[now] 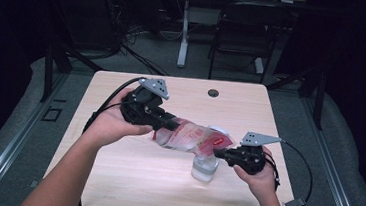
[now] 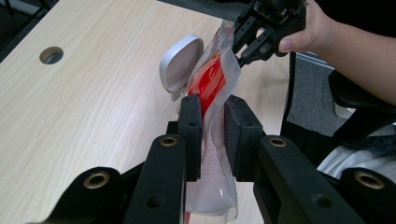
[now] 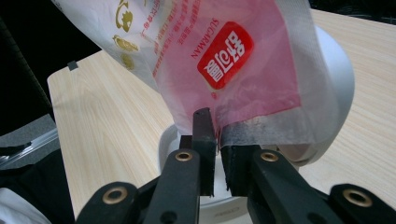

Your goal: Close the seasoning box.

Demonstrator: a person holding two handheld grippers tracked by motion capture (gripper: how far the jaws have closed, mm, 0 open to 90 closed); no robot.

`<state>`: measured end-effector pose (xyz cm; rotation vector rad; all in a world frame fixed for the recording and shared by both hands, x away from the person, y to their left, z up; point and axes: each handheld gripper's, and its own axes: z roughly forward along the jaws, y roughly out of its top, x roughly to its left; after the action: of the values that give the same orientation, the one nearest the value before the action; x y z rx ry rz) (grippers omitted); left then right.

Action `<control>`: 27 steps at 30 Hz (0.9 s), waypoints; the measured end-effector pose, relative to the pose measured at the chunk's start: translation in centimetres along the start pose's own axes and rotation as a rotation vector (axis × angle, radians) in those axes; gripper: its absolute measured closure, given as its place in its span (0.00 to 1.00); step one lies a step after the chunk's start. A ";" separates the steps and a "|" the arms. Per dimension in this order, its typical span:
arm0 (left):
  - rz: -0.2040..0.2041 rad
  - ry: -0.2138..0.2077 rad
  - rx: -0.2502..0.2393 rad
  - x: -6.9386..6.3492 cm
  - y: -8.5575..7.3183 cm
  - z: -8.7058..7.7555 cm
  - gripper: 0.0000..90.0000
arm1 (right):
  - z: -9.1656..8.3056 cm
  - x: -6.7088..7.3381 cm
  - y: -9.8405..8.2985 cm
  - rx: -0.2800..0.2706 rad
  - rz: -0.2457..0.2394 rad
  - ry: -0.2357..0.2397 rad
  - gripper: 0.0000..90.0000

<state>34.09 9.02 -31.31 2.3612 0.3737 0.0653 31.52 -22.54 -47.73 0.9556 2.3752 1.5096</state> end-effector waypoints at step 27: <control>0.014 -0.016 -0.007 -0.1 0.6 0.5 0.87 | -1.0 0.1 -0.4 -0.001 0.003 -0.010 0.94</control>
<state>34.23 8.27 -31.22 2.3560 0.3492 0.0545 30.80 -23.35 -47.62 0.9645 2.3673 1.5025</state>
